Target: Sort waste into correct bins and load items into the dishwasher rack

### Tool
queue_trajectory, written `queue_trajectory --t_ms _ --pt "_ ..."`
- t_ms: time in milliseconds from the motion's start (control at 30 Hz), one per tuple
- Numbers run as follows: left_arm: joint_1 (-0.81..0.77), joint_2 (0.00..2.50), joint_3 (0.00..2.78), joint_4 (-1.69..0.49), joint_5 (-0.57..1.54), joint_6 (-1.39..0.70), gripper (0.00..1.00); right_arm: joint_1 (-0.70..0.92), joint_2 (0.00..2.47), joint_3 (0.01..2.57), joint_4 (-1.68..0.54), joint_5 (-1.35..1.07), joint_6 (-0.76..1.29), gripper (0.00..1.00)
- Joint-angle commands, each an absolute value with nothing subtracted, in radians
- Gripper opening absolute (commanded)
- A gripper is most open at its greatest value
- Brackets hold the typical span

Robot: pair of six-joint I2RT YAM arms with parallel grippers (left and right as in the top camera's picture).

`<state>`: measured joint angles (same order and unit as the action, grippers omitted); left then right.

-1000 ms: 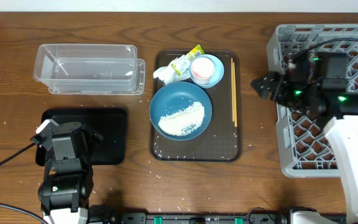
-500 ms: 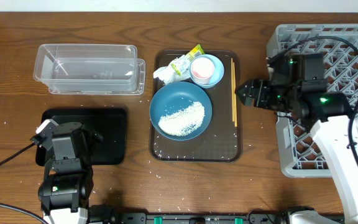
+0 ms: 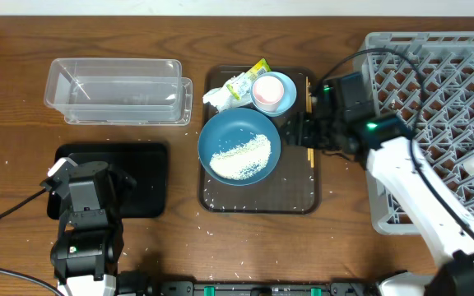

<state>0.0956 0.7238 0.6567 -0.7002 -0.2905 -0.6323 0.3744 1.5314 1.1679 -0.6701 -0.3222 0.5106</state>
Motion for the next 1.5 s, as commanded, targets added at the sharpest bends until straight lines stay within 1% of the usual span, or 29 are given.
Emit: queue_trajectory --t_ms 0,100,233,333,467,567,700,933,1067,1233,1467 --pt "0.100 0.724 0.675 -0.703 -0.296 -0.641 0.92 0.404 1.568 1.169 -0.665 -0.266 0.572 0.64" --pt "0.100 0.724 0.675 -0.703 -0.296 -0.641 0.92 0.417 1.577 1.169 -0.667 -0.269 0.572 0.65" --pt "0.100 0.724 0.675 -0.703 -0.296 -0.641 0.92 0.420 1.565 1.169 -0.670 -0.317 0.571 0.69" --pt "0.100 0.724 0.675 -0.703 -0.296 -0.641 0.92 0.411 1.537 1.171 -0.678 -0.334 0.559 0.75" --pt "0.100 0.724 0.675 -0.703 -0.296 -0.641 0.92 0.376 1.471 1.171 -0.694 -0.313 0.483 0.85" --pt "0.100 0.724 0.675 -0.703 -0.296 -0.641 0.92 0.319 1.411 1.171 -0.736 -0.233 0.462 0.94" --pt "0.100 0.724 0.675 -0.703 -0.296 -0.641 0.92 0.213 1.333 1.171 -0.805 -0.101 0.462 0.99" --pt "0.100 0.724 0.675 -0.703 -0.296 -0.641 0.92 0.012 1.260 1.171 -0.877 0.138 0.462 0.99" --pt "0.100 0.724 0.675 -0.703 -0.296 -0.641 0.92 -0.069 1.262 1.171 -0.912 0.271 0.462 0.99" --pt "0.100 0.724 0.675 -0.703 -0.296 -0.641 0.92 -0.131 1.263 1.169 -0.967 0.299 0.463 0.99" --pt "0.100 0.724 0.675 -0.703 -0.296 -0.641 0.92 -0.199 1.262 1.168 -0.954 0.325 0.463 0.99"
